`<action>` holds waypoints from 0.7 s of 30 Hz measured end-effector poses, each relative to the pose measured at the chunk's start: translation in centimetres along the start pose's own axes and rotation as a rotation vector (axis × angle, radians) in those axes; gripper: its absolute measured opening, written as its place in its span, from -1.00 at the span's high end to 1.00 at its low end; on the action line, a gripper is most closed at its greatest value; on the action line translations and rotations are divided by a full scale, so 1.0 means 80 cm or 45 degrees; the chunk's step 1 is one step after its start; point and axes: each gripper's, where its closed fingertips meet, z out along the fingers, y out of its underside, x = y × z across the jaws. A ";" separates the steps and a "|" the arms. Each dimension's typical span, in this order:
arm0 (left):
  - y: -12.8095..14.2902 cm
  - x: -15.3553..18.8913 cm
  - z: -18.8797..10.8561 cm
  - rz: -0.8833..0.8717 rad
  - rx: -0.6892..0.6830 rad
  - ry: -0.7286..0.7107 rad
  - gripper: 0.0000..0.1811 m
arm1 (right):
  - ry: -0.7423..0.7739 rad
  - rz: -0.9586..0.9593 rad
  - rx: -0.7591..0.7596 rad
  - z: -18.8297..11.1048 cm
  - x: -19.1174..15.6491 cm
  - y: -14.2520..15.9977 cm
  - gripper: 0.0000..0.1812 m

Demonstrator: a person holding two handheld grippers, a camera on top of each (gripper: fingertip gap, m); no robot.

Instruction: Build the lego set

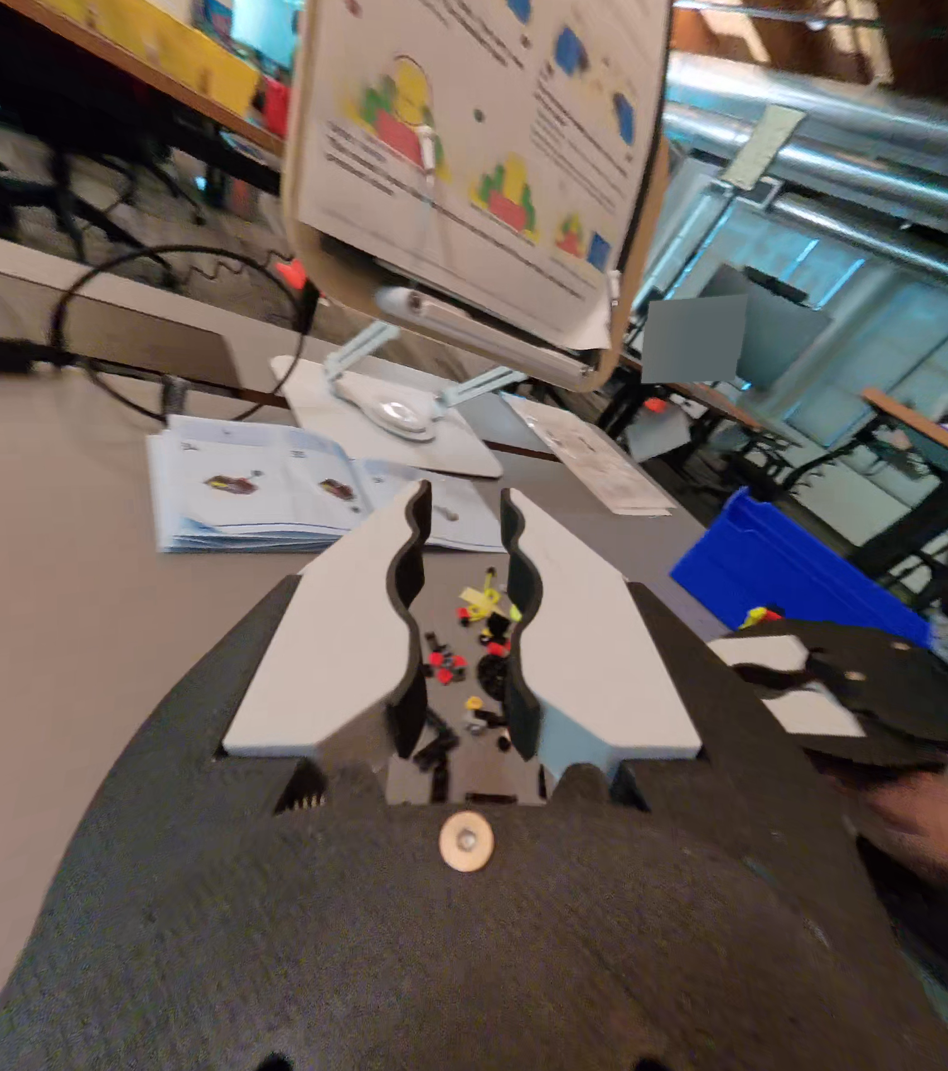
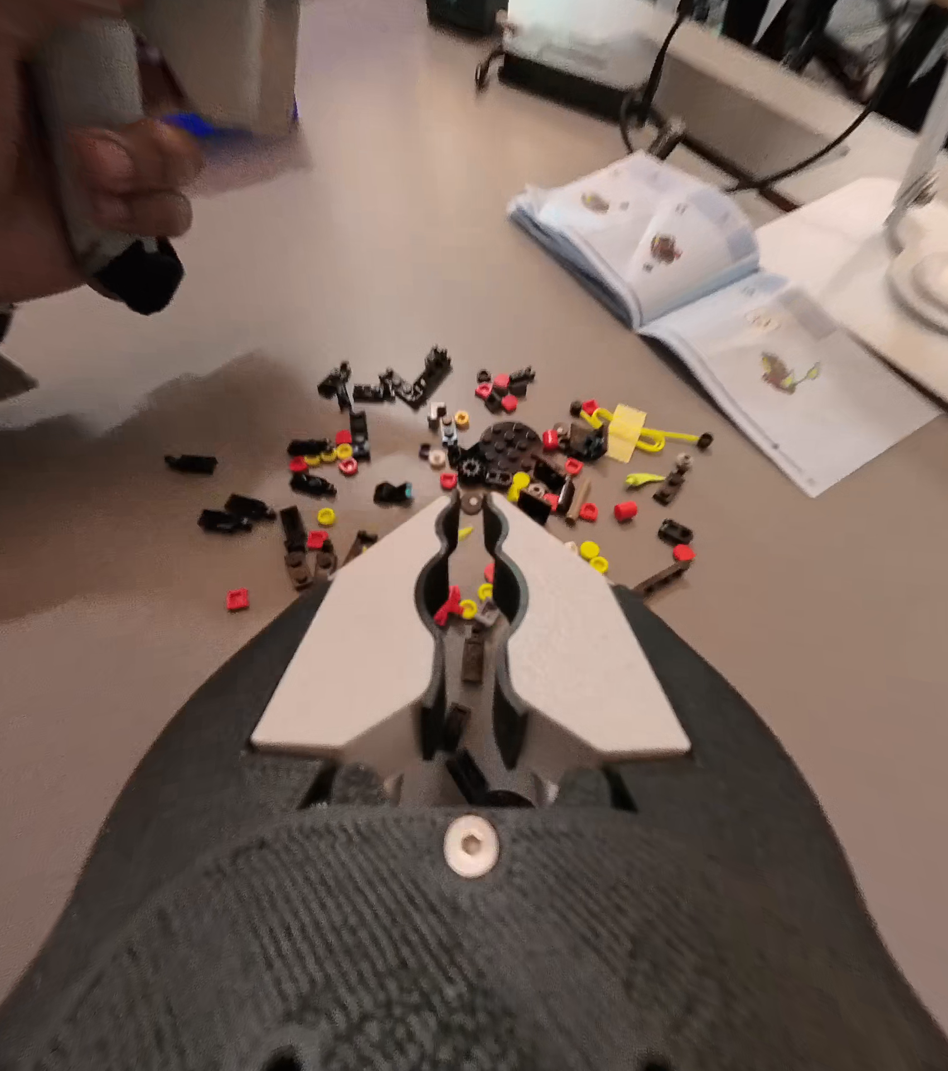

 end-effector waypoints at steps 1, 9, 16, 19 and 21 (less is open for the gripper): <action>0.000 -0.009 -0.001 -0.010 -0.016 -0.019 0.76 | 0.006 0.001 0.045 -0.006 0.001 -0.009 0.94; 0.008 -0.007 0.003 -0.043 -0.051 0.012 0.76 | -0.035 0.142 0.261 -0.029 0.009 -0.040 0.95; 0.010 -0.006 0.004 -0.067 -0.051 0.026 0.76 | -0.062 0.133 0.262 -0.027 0.000 -0.041 0.95; 0.012 -0.005 0.005 -0.076 -0.060 0.030 0.76 | -0.066 0.110 0.248 -0.024 -0.004 -0.040 0.94; 0.014 -0.005 0.006 -0.081 -0.070 0.034 0.76 | -0.065 0.099 0.243 -0.023 -0.005 -0.039 0.94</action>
